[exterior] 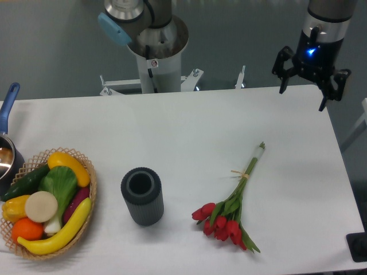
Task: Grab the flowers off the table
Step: 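Move the open gripper down toward the red tulip stems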
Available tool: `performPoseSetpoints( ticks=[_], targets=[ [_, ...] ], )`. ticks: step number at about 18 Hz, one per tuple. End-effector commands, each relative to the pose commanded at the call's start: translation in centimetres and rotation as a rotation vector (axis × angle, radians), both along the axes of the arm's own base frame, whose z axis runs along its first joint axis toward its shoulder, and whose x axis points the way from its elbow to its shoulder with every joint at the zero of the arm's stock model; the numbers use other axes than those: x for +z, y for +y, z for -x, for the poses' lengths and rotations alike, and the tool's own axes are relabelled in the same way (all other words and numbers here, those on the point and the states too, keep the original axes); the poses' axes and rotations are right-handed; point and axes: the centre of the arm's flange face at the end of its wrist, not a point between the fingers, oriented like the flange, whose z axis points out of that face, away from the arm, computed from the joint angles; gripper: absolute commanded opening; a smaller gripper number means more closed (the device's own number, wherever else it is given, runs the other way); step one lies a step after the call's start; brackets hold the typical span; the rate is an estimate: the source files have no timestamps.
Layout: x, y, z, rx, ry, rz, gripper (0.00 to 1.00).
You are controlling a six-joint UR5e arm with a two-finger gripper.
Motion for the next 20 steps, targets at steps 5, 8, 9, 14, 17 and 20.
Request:
performPoseSetpoints(
  ticks=[5, 8, 9, 14, 17, 20],
  targets=[
    [-0.4, 0.3, -0.1, 0.007, -0.022, -0.043, 1.0],
    [-1.6, -0.8, -0.5, 0.041, -0.054, -0.078, 1.0],
    [-1.9, -0.8, -0.4, 0.054, -0.051, -0.085, 1.0],
    [-3.4, 0.3, 0.0, 0.157, -0.083, -0.135, 1.0],
    [-5.3, 2.1, 0.3, 0.222, -0.137, -0.146, 1.0],
    [-9.0, 4.4, 0.6, 0.229, -0.195, -0.113, 1.0]
  ],
)
